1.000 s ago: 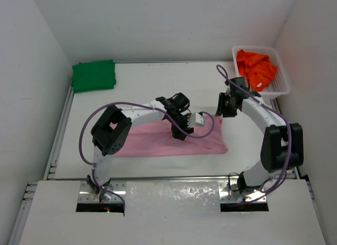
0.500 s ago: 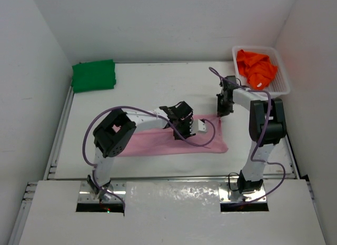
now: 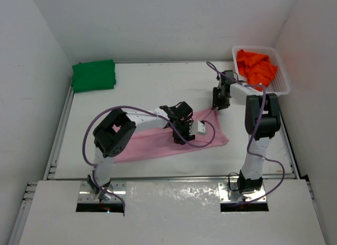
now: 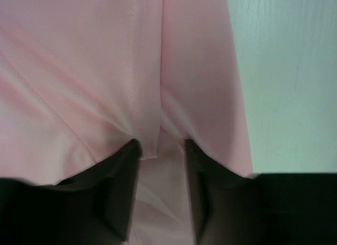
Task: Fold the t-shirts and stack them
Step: Fold the other side of the tshirt into a rectangle, then rotate the tshirt 90 degrees
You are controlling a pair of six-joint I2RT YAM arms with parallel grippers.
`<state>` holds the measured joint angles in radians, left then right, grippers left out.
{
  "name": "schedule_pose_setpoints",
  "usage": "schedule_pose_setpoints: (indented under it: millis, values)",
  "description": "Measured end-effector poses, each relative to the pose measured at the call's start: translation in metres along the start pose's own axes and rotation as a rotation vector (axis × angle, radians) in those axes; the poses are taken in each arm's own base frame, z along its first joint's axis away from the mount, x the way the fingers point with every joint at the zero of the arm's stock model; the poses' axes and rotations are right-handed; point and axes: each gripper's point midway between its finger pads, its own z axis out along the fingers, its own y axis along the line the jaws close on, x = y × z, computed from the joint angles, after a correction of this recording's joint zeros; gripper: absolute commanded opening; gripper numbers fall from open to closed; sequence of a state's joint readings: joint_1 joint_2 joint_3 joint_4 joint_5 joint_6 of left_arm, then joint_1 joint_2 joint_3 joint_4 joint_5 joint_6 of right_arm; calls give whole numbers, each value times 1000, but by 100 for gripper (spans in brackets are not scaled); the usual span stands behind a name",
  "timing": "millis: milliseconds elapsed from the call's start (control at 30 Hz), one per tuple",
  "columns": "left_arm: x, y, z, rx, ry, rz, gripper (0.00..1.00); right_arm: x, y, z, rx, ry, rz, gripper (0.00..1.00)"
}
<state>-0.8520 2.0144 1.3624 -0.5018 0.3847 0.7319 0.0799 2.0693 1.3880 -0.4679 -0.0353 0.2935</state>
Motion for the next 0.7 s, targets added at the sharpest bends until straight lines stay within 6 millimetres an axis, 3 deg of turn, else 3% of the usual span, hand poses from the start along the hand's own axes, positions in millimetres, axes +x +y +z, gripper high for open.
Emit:
schedule_pose_setpoints:
  millis: [33, 67, 133, 200, 233, 333, 400, 433, 467, 500, 567, 600, 633, 700]
  values:
    - [1, 0, -2, 0, 10, -7, 56, -1, 0, 0, -4, -3, -6, 43]
    - [0, 1, -6, -2, 23, -22, 57, -3, 1, -1, -8, -3, -13, 46]
    - [-6, 5, -16, -8, 37, -43, 87, -6, 3, -3, -16, -9, -23, 53]
    - [-18, 12, -31, -16, 34, -58, 90, -9, 3, -8, -18, -16, -33, 55]
    - [-25, 17, -41, -24, 26, -65, 100, -10, 3, -14, -16, -19, -37, 57]
    - [-51, 31, -78, -63, -18, -77, 100, -17, 2, -41, -2, -50, -50, 58]
    - [-61, 36, -107, -91, -52, -94, 92, -25, 4, -67, -1, -92, -55, 57]
    - [-63, 38, -126, -101, -76, -124, 70, -29, 5, -83, -2, -125, -56, 54]
    - [-62, 42, -142, -123, -98, -142, 55, -31, 6, -98, -2, -151, -57, 52]
    - [-57, 47, -162, -140, -125, -184, 39, -31, 5, -112, 0, -181, -54, 48]
    - [-25, 70, -202, -217, -156, -297, 24, -21, 4, -136, 4, -225, -45, 34]
    - [0, 83, -221, -266, -155, -364, 26, -9, 3, -145, 5, -228, -38, 32]
    - [39, 99, -242, -336, -145, -459, 32, 7, 1, -149, 4, -221, -28, 32]
    - [111, 113, -263, -439, -83, -620, 33, 34, -2, -150, 7, -188, -8, 36]
